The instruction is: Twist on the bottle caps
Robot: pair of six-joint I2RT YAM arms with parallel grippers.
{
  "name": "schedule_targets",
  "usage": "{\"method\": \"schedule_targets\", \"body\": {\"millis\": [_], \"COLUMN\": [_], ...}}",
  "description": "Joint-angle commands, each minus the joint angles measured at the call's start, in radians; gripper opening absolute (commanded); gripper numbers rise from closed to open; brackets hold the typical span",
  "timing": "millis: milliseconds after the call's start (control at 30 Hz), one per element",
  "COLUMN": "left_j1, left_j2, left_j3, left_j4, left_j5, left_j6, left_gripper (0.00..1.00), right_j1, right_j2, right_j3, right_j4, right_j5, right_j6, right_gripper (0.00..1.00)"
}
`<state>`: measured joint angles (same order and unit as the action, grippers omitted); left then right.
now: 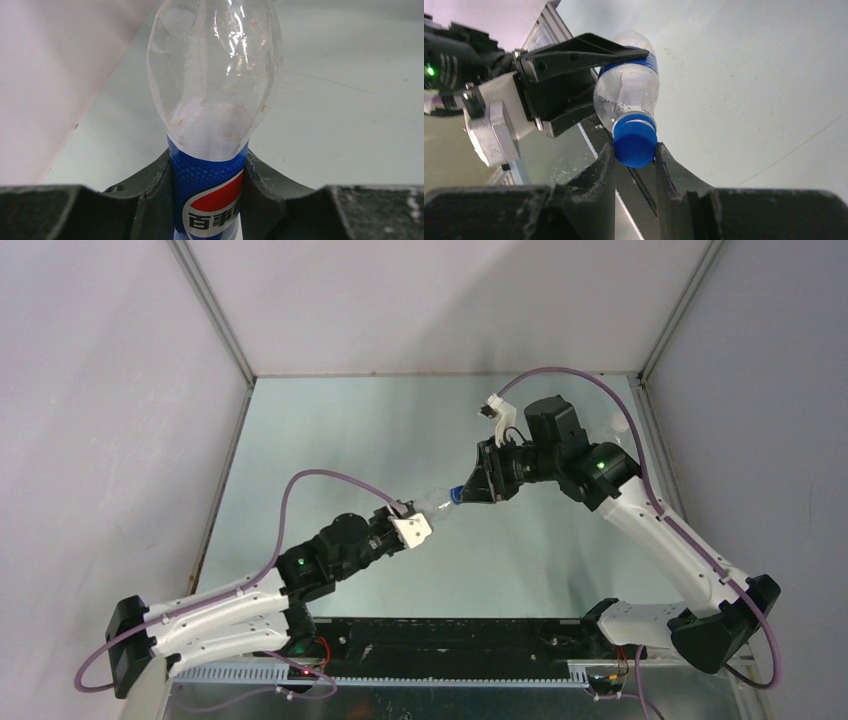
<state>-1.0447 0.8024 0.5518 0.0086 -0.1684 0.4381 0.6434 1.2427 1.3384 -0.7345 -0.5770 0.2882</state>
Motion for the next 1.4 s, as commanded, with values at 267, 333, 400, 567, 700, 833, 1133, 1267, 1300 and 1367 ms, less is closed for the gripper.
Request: {"method": "schedule_targets", "body": {"millis": [267,333,400,567,700,833,1133,1267,1300,1367], "left_j1": [-0.080,-0.080,-0.080,-0.080,-0.080,-0.080,-0.080,-0.080,-0.080,-0.080], "left_j2": [0.048,0.045,0.044,0.027,0.025,0.024,0.011,0.012,0.013,0.014], "left_j3": [-0.037,-0.048,-0.052,-0.086,-0.099,-0.099,-0.068,-0.072,-0.070,-0.071], "left_j4": [0.541,0.545,0.525,0.507,0.499,0.466,0.333,0.328,0.326,0.336], "left_j5": [-0.125,-0.101,-0.094,-0.118,-0.083,0.008,0.133,0.159,0.160,0.160], "left_j6": [-0.027,-0.058,-0.091,-0.168,-0.179,-0.124,-0.072,-0.061,-0.059,-0.056], "left_gripper": [0.40,0.40,0.39,0.39,0.39,0.39,0.38,0.38,0.38,0.38], "right_j1": [0.024,0.023,0.020,-0.005,-0.012,-0.017,-0.040,-0.044,-0.043,-0.041], "right_j2": [0.017,0.013,0.004,-0.011,-0.003,0.014,0.012,0.031,0.040,0.049], "right_j3": [-0.044,-0.046,-0.046,-0.046,-0.045,-0.023,-0.005,0.023,0.034,0.041], "right_j4": [0.095,0.103,0.096,0.073,0.081,0.060,-0.041,-0.088,-0.106,-0.119], "right_j5": [0.055,0.044,0.038,0.033,-0.023,-0.073,-0.154,-0.173,-0.183,-0.204], "right_j6": [0.331,0.319,0.292,0.264,0.268,0.226,0.015,-0.045,-0.054,-0.076], "right_gripper": [0.00,0.00,0.00,0.00,0.00,0.00,0.00,0.00,0.00,0.00]}}
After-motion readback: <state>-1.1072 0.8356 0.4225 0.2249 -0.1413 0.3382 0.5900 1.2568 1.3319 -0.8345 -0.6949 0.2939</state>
